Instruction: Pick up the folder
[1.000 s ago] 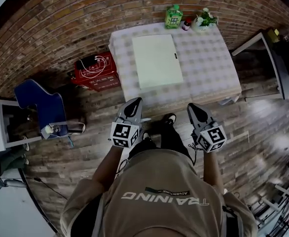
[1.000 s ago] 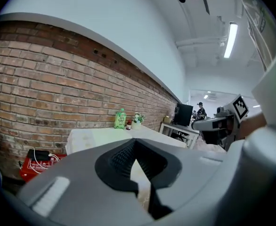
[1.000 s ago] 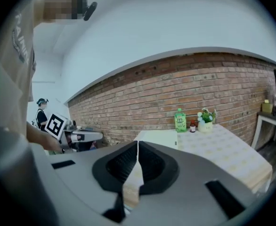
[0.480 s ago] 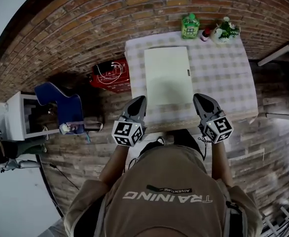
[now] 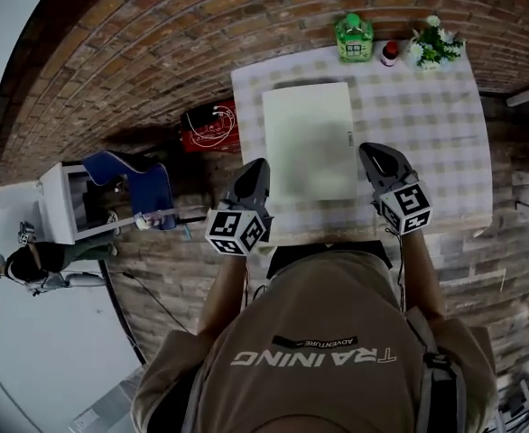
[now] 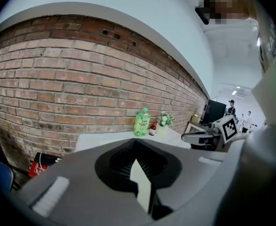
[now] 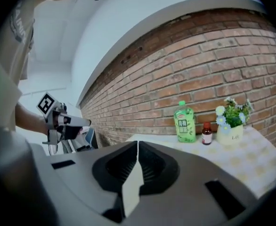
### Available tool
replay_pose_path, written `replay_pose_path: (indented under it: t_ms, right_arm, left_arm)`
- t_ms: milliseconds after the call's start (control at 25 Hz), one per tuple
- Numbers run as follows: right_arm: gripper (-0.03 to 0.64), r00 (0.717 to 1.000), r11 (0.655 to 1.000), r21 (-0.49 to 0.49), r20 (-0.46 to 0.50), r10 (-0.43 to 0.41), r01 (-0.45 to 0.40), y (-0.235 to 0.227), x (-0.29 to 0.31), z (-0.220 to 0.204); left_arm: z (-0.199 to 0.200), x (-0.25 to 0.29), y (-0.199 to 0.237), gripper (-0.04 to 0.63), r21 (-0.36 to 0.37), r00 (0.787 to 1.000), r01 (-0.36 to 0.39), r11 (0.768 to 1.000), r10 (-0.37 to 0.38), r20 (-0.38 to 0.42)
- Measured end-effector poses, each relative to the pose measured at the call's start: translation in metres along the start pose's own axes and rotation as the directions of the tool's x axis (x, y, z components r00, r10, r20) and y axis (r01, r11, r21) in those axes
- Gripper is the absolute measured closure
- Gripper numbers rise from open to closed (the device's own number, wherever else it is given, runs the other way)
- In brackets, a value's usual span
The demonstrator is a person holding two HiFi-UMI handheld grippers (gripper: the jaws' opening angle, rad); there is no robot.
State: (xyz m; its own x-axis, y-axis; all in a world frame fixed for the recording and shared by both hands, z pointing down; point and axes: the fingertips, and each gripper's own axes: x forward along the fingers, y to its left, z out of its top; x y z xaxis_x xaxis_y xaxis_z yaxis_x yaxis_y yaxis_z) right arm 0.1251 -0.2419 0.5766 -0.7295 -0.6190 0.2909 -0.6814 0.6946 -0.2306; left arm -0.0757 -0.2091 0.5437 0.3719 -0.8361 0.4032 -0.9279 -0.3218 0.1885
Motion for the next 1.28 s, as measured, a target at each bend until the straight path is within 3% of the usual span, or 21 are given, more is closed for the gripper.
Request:
replay_pose_path:
  t_ms: [200,400,560,600,640,680,840,1000,1200,1240,1280]
  right_arm:
    - [0.604,0.999,0.993,0.107,0.002,0.040,-0.040,-0.012,0.023,-0.003]
    - [0.604,0.998,0.991,0.135,-0.056,0.018,-0.011,-0.020,0.042,-0.020]
    - [0.599,0.988,0.983,0.185,-0.150,0.028,0.000,-0.011,0.054,-0.044]
    - [0.561,0.983,0.982,0.186,-0.182,0.028,0.006,-0.013,0.058,-0.051]
    - [0.458,0.976,0.982,0.189,-0.216,0.029,0.012,-0.016,0.062,-0.059]
    - [0.408,0.968,0.980,0.196,-0.248,0.032,0.018,-0.019,0.066,-0.066]
    - [0.386,0.940,0.953,0.301,-0.335,0.064,0.043,-0.030,0.074,-0.081]
    - [0.360,0.923,0.876,0.476,-0.366,0.121,0.074,-0.036,0.085,-0.102]
    - [0.340,0.873,0.819,0.567,-0.440,0.211,0.088,-0.035,0.090,-0.138]
    - [0.337,0.869,0.807,0.584,-0.440,0.226,0.086,-0.034,0.091,-0.139]
    - [0.334,0.866,0.793,0.603,-0.437,0.242,0.083,-0.034,0.092,-0.140]
  left_arm:
    - [-0.017,0.018,0.019,0.594,0.006,0.997,-0.035,0.999,0.035,-0.069]
    - [-0.049,0.041,0.047,0.585,-0.060,0.986,-0.015,0.998,0.005,-0.169]
    - [-0.082,0.051,0.075,0.476,-0.148,0.965,-0.007,0.989,-0.032,-0.260]
    - [-0.089,0.056,0.083,0.454,-0.183,0.960,-0.011,0.983,-0.041,-0.277]
    - [-0.097,0.061,0.090,0.432,-0.225,0.955,-0.017,0.974,-0.051,-0.293]
    - [-0.104,0.067,0.096,0.409,-0.275,0.949,-0.022,0.961,-0.067,-0.308]
    - [-0.125,0.085,0.102,0.370,-0.465,0.931,-0.010,0.885,-0.161,-0.327]
    - [-0.136,0.096,0.099,0.367,-0.550,0.903,0.034,0.834,-0.262,-0.342]
    - [-0.138,0.104,0.090,0.367,-0.711,0.856,0.100,0.696,-0.424,-0.295]
    - [-0.138,0.105,0.086,0.366,-0.721,0.842,0.118,0.682,-0.454,-0.291]
    - [-0.138,0.106,0.083,0.355,-0.715,0.827,0.132,0.686,-0.474,-0.303]
